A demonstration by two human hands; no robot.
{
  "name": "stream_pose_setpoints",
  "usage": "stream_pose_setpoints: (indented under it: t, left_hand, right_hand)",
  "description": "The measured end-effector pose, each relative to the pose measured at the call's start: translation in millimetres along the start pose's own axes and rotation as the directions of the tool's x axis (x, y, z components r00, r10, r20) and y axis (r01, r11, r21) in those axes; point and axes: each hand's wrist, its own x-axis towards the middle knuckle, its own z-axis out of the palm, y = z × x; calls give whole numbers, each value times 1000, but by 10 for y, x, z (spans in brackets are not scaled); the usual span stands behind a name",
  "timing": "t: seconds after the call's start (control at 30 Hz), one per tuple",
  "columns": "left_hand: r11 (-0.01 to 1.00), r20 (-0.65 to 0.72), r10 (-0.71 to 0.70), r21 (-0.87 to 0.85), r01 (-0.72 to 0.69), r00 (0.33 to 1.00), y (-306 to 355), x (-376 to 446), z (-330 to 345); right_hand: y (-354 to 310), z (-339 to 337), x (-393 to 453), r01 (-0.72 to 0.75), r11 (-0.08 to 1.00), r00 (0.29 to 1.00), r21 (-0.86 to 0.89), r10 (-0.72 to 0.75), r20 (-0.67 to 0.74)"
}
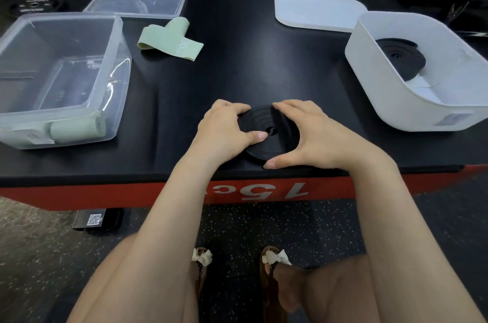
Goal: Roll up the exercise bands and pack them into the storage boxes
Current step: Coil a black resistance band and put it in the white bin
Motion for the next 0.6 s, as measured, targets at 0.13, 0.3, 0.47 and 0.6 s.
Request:
stream_pose_setpoints:
  t: [0.13,0.3,0.47,0.6]
  left_hand:
    - [999,-1,20,-43,-20,1000,30,-51,-14]
    - [999,-30,-1,-48,-1,1000,108,-90,-39]
    - [919,-26,-121,-380,103,992,197,-132,-28]
    - [886,-50,-103,-458,68,993,426,-105,-57]
  right_hand:
    - [-14,26,-52,-4,1000,999,30,6,-38]
    - [-49,67,-136,-4,998,996,61,10,-92]
    - [-75,32,-213,9,999,992,49,-3,-128]
    - [-48,-173,-334,9,999,981,38,-2,-192]
